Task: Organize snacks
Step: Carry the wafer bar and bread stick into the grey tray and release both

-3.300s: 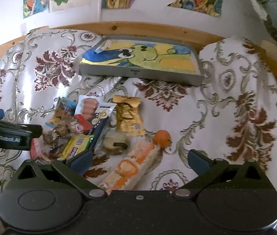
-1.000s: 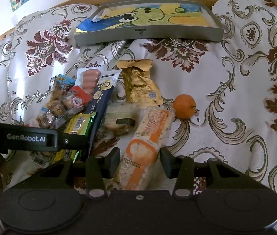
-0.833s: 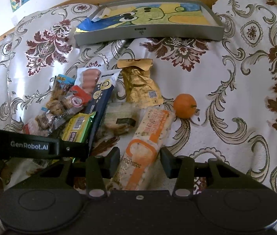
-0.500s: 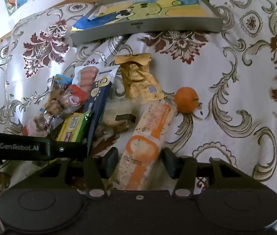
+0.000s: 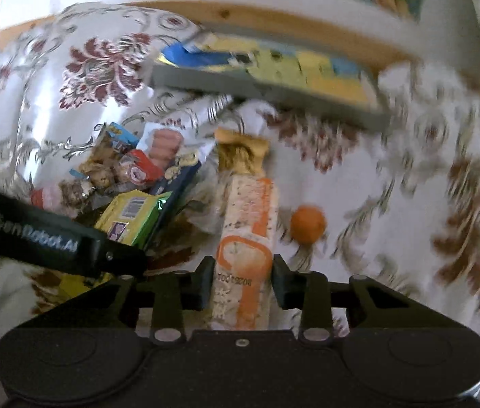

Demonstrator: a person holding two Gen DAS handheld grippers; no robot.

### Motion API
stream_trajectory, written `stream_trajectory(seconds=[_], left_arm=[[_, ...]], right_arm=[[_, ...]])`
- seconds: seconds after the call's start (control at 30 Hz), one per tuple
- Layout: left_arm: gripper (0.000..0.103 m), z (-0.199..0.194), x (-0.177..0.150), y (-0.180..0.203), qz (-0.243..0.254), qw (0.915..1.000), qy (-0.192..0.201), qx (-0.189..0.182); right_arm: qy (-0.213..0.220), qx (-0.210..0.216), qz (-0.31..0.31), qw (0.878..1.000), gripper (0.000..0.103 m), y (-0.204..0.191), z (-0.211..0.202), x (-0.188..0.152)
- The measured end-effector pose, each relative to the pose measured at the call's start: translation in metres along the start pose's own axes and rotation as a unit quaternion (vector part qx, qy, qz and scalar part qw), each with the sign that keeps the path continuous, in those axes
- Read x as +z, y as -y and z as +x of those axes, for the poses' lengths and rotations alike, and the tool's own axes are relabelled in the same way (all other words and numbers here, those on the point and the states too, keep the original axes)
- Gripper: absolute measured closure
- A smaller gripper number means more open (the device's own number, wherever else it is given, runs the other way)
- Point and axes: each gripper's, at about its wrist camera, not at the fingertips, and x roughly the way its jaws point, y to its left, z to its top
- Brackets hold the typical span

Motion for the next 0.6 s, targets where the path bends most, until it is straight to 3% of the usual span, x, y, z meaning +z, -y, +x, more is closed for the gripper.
stream_trajectory(seconds=[0.13,0.33,0.5,0.6], left_arm=[[0.051,-0.005,0.002,0.001,0.000,0.9997,0.022,-0.005],[0.051,-0.009,0.005,-0.001,-0.005,0.9990,0.045,-0.006],[0.051,-0.011,0.005,-0.001,0.000,0.9985,0.055,-0.005],[0.051,-0.015,0.010,0.000,0.004,0.9973,0.073,-0.007]], right_arm=[[0.031,-0.023,-0.037,0.999,0.069,-0.005,-0.007,0.001],[0.042,-0.032,-0.061,0.997,0.069,-0.011,-0.008,0.002],[0.076,-0.082,-0.127,0.986,0.069,-0.022,-0.013,0.000],[0.094,-0.091,-0.135,0.982,0.069,-0.019,-0.017,0.005]])
